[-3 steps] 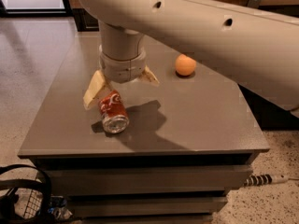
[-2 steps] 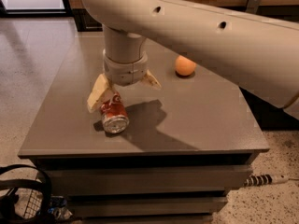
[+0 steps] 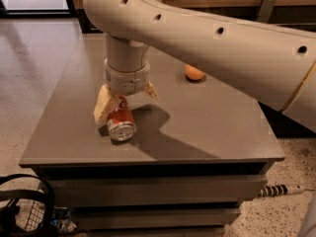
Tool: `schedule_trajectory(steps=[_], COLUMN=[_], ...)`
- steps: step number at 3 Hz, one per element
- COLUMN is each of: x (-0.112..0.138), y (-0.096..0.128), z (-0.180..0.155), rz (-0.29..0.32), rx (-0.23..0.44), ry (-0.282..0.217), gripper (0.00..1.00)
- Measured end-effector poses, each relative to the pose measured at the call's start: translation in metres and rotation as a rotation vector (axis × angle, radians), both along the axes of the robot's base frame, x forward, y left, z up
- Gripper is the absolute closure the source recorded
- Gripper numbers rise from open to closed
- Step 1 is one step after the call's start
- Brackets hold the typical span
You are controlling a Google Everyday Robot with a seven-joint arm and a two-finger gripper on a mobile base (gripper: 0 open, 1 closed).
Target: Place coke can upright
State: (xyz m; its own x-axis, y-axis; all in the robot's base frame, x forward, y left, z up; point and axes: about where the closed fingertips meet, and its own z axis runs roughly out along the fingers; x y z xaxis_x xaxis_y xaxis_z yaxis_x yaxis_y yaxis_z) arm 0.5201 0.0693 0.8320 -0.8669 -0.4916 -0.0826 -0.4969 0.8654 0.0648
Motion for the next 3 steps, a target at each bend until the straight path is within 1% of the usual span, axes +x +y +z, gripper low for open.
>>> schedule_trajectory(steps=[3], x=[0.0000], y=[0.0014], z=[0.0009], rz=[0.001], rx=[0.005], ry=[-0.009], gripper=[0.85])
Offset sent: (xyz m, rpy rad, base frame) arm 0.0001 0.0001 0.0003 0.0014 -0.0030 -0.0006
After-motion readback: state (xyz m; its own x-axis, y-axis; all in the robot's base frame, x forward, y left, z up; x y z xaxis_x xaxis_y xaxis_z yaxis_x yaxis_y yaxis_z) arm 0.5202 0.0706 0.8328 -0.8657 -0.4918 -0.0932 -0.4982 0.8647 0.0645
